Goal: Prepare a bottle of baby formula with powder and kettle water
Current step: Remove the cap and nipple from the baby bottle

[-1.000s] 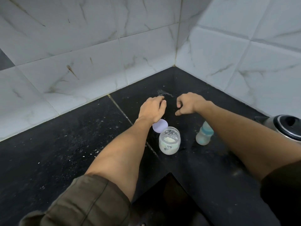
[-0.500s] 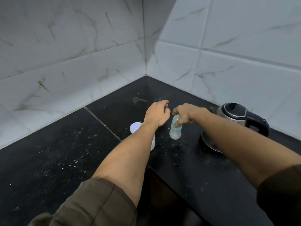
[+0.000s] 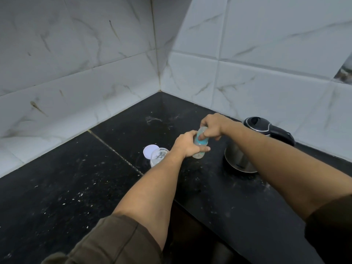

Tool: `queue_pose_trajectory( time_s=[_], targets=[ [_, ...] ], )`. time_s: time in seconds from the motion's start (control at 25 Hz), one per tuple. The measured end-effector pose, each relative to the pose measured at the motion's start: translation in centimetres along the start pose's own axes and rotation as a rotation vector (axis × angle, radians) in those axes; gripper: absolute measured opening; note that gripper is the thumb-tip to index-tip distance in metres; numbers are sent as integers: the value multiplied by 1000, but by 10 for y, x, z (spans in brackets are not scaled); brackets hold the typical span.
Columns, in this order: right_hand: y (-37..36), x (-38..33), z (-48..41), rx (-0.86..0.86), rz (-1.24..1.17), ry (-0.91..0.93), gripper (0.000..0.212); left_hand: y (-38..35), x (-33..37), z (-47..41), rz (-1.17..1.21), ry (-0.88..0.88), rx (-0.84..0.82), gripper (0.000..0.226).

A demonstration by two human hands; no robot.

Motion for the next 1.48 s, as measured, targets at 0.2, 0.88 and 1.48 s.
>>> queue_pose_trajectory(
  time_s=[0.2, 0.88, 1.48],
  targets=[
    [10, -1, 14, 18, -70, -11, 34, -2, 3, 0, 81, 11, 78, 54],
    [7, 21, 58, -99, 139, -11, 33, -33, -9, 12, 84, 69, 50, 51],
    [-117, 54, 81, -393, 386, -99, 46, -54, -24, 19, 155, 26, 95, 55]
  ],
)
Point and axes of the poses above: each hand's wrist, its own z-axis away from the middle knuckle, its own y-axis out of the back of the hand, x = y × z, the point moved 7 cm from there along -z, towards the middle knuckle, and after that the axes turned 3 degrees about z, right-handed, at the moved point
